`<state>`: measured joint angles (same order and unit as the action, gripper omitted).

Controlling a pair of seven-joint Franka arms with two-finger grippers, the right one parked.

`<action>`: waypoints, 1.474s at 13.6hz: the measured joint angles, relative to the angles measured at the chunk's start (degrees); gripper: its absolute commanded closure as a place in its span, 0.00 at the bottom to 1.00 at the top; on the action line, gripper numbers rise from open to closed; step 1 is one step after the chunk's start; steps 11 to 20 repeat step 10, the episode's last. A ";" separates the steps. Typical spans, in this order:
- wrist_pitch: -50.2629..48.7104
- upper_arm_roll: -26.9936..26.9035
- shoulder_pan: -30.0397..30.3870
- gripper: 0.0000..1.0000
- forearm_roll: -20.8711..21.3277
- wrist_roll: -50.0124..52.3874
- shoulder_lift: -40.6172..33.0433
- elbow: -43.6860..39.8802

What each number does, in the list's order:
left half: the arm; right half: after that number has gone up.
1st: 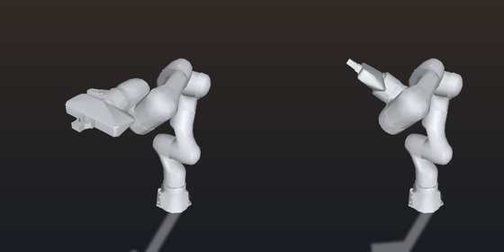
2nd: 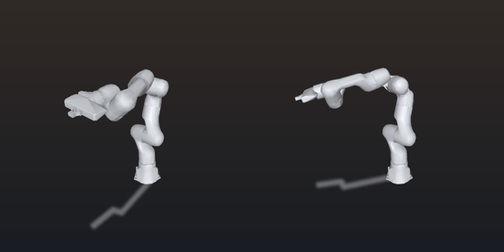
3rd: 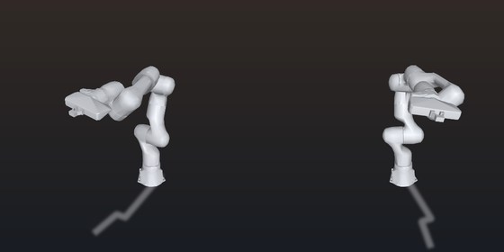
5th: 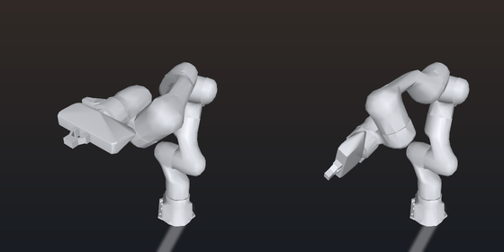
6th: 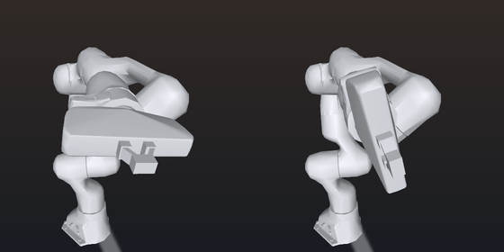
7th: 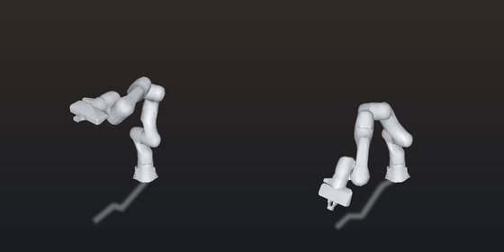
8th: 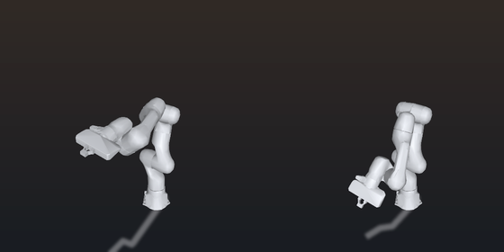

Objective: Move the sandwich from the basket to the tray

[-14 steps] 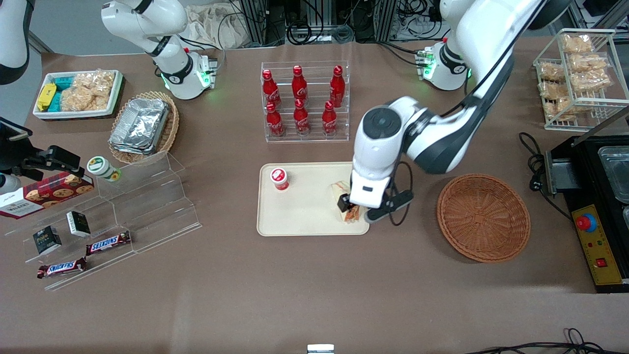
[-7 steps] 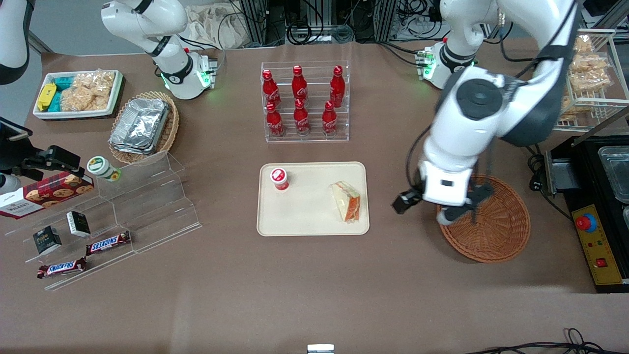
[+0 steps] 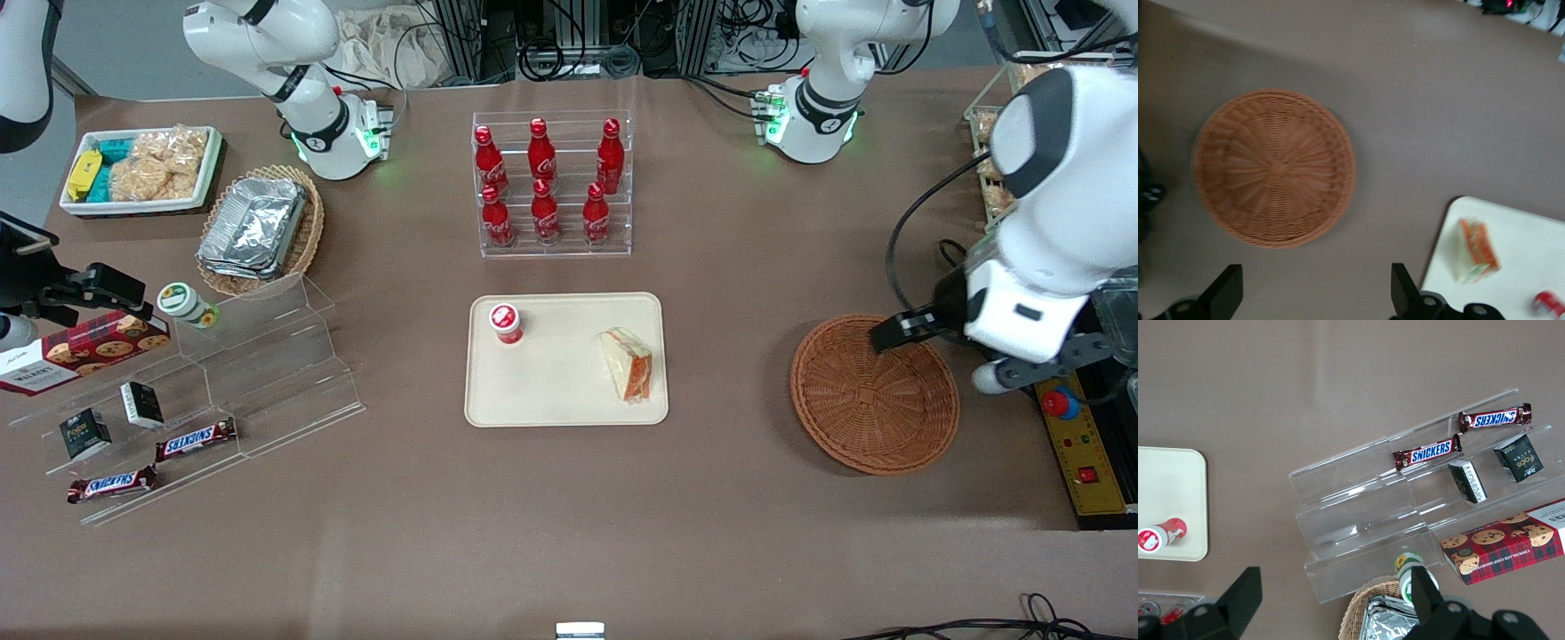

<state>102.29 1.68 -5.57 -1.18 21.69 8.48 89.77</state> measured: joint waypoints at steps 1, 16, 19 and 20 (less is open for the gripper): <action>-1.18 -1.20 -0.01 0.00 -0.06 -2.96 -0.79 0.09; -2.06 -9.89 -0.08 0.00 -0.11 -18.10 -10.42 9.66; -2.06 -9.89 -0.08 0.00 -0.11 -18.10 -10.42 9.66; -2.06 -9.89 -0.08 0.00 -0.11 -18.10 -10.42 9.66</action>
